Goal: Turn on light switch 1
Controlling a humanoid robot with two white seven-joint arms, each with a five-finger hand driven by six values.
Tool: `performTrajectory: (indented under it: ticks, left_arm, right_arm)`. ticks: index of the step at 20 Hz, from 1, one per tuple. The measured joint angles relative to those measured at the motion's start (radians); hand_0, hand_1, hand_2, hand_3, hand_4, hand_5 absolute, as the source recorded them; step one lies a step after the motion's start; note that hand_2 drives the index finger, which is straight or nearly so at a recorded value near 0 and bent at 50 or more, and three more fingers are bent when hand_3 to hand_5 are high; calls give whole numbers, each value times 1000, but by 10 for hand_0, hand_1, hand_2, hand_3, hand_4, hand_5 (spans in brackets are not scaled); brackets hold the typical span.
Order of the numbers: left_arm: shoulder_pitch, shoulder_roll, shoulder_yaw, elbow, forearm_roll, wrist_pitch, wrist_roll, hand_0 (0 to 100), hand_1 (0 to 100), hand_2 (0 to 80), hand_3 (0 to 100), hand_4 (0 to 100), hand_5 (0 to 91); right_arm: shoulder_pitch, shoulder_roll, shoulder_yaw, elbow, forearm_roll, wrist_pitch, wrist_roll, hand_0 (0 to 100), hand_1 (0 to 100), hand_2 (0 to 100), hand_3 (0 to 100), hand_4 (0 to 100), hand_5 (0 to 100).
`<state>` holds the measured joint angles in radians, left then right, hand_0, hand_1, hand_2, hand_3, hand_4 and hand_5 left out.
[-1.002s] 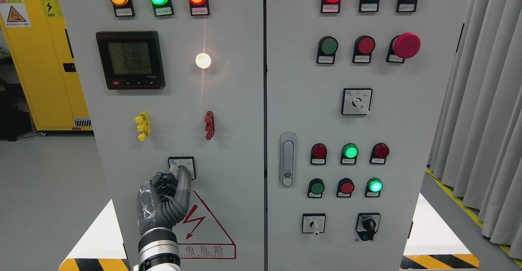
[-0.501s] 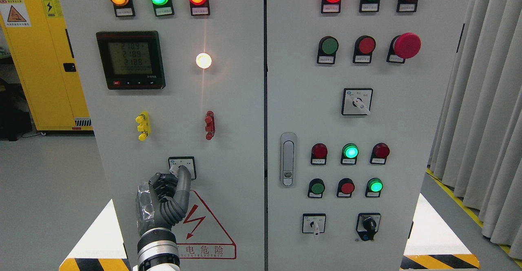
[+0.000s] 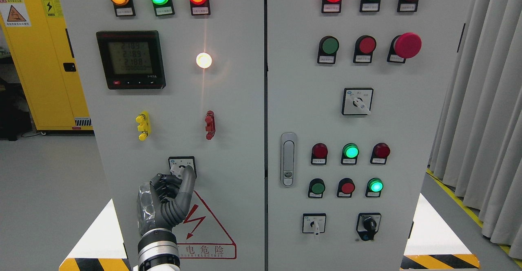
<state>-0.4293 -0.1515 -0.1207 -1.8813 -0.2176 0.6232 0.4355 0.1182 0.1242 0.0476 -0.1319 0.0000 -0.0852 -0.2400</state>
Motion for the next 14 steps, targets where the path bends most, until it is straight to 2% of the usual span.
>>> performTrajectory:
  ticks: [7, 14]
  left_arm:
    - [5, 1, 0, -1, 0, -6, -2, 97, 503, 648, 885, 863, 829]
    - [50, 3, 0, -8, -1, -71, -6, 41, 501, 661, 893, 868, 829]
  right_arm:
    - [0, 0, 0, 0, 0, 0, 0, 0, 500, 40, 0, 0, 0]
    - [0, 0, 0, 0, 0, 0, 0, 0, 500, 40, 0, 0, 0]
